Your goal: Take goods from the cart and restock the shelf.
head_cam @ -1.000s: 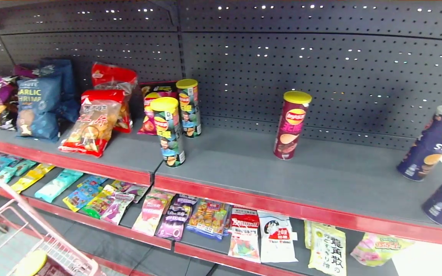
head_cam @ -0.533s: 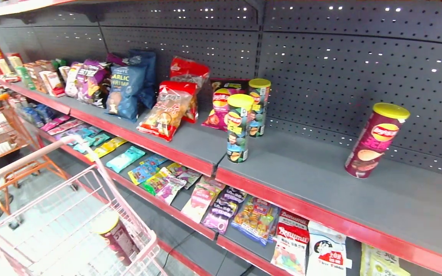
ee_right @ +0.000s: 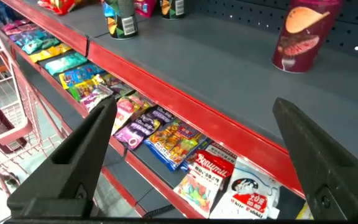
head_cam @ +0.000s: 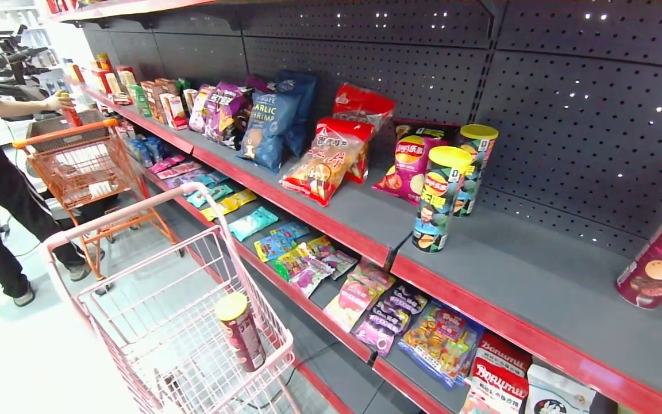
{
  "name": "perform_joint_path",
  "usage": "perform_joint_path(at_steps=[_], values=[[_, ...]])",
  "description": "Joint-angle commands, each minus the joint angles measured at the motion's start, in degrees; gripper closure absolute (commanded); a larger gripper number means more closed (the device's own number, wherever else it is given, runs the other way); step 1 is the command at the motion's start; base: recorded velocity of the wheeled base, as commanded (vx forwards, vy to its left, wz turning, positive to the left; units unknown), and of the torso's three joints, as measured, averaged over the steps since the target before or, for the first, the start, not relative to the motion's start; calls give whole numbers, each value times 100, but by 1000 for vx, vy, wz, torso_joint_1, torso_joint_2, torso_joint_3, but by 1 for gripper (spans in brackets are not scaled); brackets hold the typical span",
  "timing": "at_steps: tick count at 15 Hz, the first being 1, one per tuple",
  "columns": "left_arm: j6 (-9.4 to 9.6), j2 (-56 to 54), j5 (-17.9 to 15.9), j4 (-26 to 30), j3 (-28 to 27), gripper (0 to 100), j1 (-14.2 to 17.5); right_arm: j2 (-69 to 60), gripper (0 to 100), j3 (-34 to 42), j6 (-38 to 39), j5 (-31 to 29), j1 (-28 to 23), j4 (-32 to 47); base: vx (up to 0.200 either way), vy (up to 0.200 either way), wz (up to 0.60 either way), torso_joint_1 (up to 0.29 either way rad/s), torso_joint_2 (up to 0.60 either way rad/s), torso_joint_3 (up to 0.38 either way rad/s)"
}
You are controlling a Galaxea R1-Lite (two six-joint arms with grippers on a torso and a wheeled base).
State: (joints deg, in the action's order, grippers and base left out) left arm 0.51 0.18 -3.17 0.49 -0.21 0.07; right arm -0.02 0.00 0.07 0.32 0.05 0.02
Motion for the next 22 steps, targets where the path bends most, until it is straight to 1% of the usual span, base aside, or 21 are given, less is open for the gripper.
perform_joint_path(at_steps=[1, 16, 22], values=[[-7, -1, 1, 4, 3, 0, 1, 2, 0, 0, 1, 3, 4, 6, 0, 0, 0, -110, 261, 144], [2, -1, 1, 4, 3, 0, 1, 2, 0, 0, 1, 3, 4, 6, 0, 0, 0, -146, 347, 199], [-7, 8, 1, 4, 3, 0, 1, 2, 0, 0, 1, 3, 4, 6, 0, 0, 0, -173, 442, 269]])
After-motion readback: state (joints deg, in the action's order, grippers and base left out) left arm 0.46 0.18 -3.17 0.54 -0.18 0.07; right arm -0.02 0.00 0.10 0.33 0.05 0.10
